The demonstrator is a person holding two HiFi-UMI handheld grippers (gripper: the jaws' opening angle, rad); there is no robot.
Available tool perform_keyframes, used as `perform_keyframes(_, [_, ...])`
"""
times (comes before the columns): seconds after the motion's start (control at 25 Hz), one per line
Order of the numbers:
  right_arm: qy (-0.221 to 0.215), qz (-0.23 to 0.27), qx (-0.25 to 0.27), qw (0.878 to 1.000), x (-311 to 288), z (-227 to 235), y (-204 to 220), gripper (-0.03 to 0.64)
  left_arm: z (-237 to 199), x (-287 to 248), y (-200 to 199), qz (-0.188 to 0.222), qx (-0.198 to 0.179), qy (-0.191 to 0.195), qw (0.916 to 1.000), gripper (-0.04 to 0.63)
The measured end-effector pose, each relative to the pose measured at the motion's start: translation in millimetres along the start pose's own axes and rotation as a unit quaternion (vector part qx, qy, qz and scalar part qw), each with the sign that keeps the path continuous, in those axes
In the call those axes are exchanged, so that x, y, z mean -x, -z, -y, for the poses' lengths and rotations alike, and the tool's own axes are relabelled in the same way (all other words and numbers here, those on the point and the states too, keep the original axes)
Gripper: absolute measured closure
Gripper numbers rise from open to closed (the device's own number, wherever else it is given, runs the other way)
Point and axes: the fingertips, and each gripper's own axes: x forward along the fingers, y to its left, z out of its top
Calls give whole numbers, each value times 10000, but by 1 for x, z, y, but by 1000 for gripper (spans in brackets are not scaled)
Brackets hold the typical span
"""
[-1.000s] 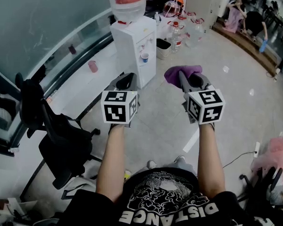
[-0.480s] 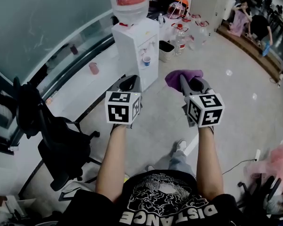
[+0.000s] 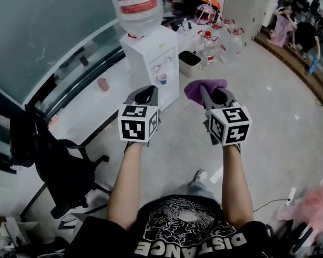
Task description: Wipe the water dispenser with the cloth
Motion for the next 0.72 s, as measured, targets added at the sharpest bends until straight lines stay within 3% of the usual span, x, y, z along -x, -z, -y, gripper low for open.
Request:
perform_keyframes(0.4, [-682, -91, -80, 9976, -57, 85, -11, 575, 10, -74, -27, -159, 128, -769, 9968, 568])
perform_keyframes(0.72, [-1274, -187, -35, 9917, -100, 97, -8, 575, -2, -96, -30, -243, 216, -1304, 9909, 568])
